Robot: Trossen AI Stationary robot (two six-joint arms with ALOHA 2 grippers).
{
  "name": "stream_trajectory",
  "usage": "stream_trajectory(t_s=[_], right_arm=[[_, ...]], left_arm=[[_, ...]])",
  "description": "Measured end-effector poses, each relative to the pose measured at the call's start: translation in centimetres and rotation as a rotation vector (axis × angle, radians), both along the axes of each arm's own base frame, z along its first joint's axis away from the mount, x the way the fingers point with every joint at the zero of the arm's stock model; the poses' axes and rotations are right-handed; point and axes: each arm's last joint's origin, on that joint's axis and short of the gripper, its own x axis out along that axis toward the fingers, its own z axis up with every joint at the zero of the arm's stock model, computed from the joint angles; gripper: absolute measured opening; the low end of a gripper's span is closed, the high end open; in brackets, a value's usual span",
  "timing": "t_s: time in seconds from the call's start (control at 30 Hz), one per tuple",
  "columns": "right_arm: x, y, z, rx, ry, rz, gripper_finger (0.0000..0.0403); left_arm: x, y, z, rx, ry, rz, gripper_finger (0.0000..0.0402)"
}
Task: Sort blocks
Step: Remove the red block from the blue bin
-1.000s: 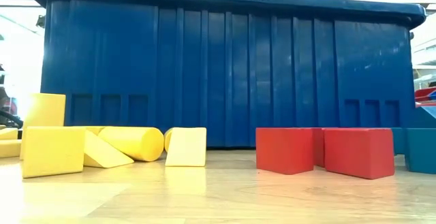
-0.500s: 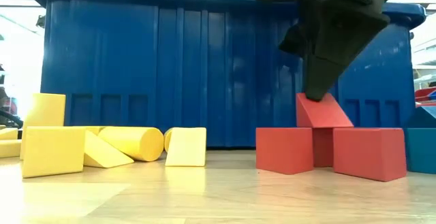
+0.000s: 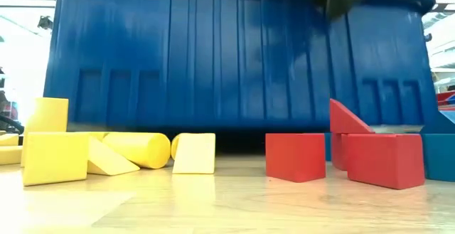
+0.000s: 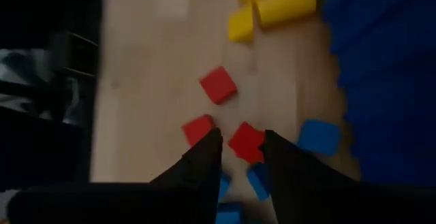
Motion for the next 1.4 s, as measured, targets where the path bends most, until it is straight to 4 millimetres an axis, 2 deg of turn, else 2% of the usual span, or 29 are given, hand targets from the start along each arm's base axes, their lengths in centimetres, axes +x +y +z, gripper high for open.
stream_trajectory(t_s=[0.13,0.33,0.47,0.6,0.73,0.9,1.0,1.1,1.4], right_arm=[[-0.9,-0.5,2.1,0.059,-0.058,0.019,0.0105],[-1.4,-0.8,3.4,0.09,-0.112,0.019,0.0102],[-1.1,-0.7,2.9,0.073,-0.096,0.014,0.0101],[-0.1,-0.3,1.3,0.041,-0.059,0.012,0.01],[1.0,0.7,-0.3,0.178,0.019,0.113,0.01],[1.7,1.5,-0.6,0.326,0.03,0.205,0.0099],[1.0,1.3,1.0,0.396,0.01,0.21,0.0098],[-0.1,0.7,3.6,0.422,-0.085,0.192,0.0098],[-1.7,-1.1,10.4,0.301,-0.613,0.086,0.0098]], left_arm=[[0.0,0.0,0.0,0.0,0.0,0.0,0.0163],[0.0,0.0,0.0,0.0,0.0,0.0,0.0163],[0.0,0.0,0.0,-0.001,0.001,0.0,0.0163],[0.0,0.0,0.0,0.0,0.0,0.0,0.0163],[0.0,0.0,0.0,0.0,0.0,0.0,0.0163],[0.0,0.0,0.0,-0.001,0.001,0.0,0.0163],[0.0,0.0,0.0,0.0,0.0,0.0,0.0163],[0.0,0.0,0.0,0.0,0.0,0.0,0.0163],[0.0,0.0,0.0,0.0,0.0,0.0,0.0163]])
